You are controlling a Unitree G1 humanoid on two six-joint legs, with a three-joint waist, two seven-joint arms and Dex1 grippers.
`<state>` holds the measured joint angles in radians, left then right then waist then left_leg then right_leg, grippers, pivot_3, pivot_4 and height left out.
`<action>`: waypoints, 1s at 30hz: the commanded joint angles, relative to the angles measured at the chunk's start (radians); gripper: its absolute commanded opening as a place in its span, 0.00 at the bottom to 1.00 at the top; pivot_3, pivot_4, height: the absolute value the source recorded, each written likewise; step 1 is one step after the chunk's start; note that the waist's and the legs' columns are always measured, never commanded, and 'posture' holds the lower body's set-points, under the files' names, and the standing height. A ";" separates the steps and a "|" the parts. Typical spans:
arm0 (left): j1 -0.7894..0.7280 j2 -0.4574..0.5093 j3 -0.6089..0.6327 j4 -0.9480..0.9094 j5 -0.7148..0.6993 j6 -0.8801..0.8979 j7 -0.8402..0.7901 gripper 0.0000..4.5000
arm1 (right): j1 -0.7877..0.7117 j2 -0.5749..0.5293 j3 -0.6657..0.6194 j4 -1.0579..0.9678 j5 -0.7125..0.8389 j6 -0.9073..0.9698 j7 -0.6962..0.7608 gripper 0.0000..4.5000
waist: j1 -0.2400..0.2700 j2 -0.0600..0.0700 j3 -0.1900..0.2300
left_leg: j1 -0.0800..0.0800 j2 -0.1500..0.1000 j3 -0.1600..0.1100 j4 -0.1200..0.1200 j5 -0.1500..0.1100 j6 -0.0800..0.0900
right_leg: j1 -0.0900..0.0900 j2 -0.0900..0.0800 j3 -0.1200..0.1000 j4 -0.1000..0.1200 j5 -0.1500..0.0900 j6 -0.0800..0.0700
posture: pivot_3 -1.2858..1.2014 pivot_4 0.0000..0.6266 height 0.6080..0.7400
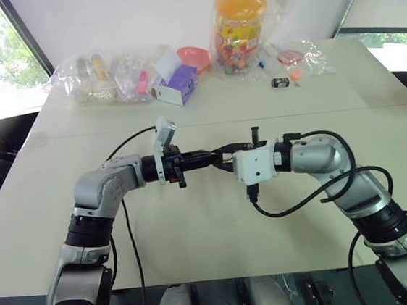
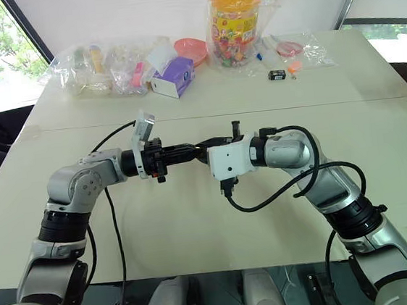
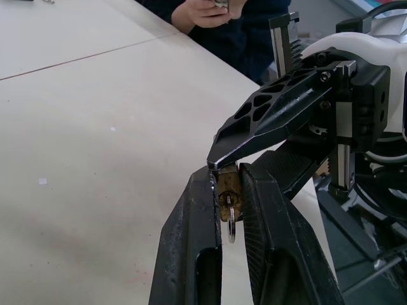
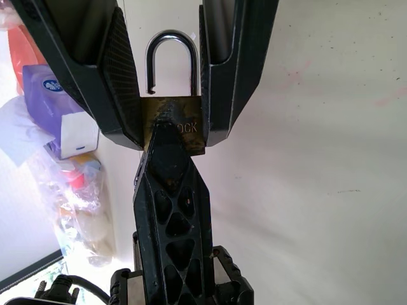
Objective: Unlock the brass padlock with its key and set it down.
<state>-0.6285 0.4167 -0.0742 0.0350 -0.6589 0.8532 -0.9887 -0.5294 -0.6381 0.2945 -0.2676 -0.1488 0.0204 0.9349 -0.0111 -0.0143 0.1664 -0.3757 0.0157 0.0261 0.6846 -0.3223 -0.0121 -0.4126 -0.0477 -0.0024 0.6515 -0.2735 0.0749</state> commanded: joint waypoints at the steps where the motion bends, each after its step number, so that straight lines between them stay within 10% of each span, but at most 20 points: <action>1: -0.009 0.016 0.005 -0.034 0.001 0.005 0.001 0.00 | -0.030 0.007 -0.035 -0.038 0.056 0.047 0.016 0.48 | 0.000 0.000 0.000 | 0.000 0.000 0.000 0.000 0.000 0.000 | 0.000 0.000 0.000 0.000 0.000 0.000 | 0.52 0.24 1.00; 6: -0.015 0.021 0.008 -0.032 -0.002 0.006 -0.003 0.00 | -0.021 -0.006 -0.037 -0.067 0.080 0.101 0.030 0.99 | 0.000 0.000 0.000 | 0.000 0.000 0.000 0.000 0.000 0.000 | 0.000 0.000 0.000 0.000 0.000 0.000 | 0.52 0.24 1.00; 15: -0.035 0.045 0.016 -0.016 0.008 -0.017 -0.031 0.00 | 0.023 -0.005 -0.195 -0.133 0.341 0.457 0.043 0.99 | 0.001 0.000 0.000 | 0.000 0.000 0.000 0.000 0.000 0.000 | 0.000 -0.001 0.000 0.000 0.000 0.000 | 0.52 0.24 1.00; 24: -0.053 0.048 0.013 -0.011 0.012 -0.023 -0.052 0.00 | 0.038 0.031 -0.233 -0.194 0.456 0.609 -0.039 0.02 | 0.000 0.000 0.000 | 0.000 0.000 0.000 0.000 0.000 0.000 | 0.000 -0.001 0.000 0.000 0.000 0.000 | 0.52 0.24 1.00; 30: -0.058 0.052 0.012 -0.027 -0.006 -0.005 -0.073 0.00 | 0.044 0.043 -0.204 -0.180 0.456 0.600 -0.081 0.02 | 0.001 0.000 0.000 | 0.000 0.000 0.000 0.000 0.000 0.000 | 0.000 -0.001 0.000 0.000 0.000 0.000 | 0.52 0.24 1.00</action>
<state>-0.6669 0.4598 -0.0738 0.0371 -0.6439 0.8470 -1.0435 -0.4823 -0.6035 0.0940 -0.4272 0.2996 0.6404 0.8647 -0.0105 -0.0143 0.1664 -0.3761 0.0157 0.0259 0.6843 -0.3224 -0.0119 -0.4126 -0.0487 -0.0024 0.6512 -0.2735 0.0749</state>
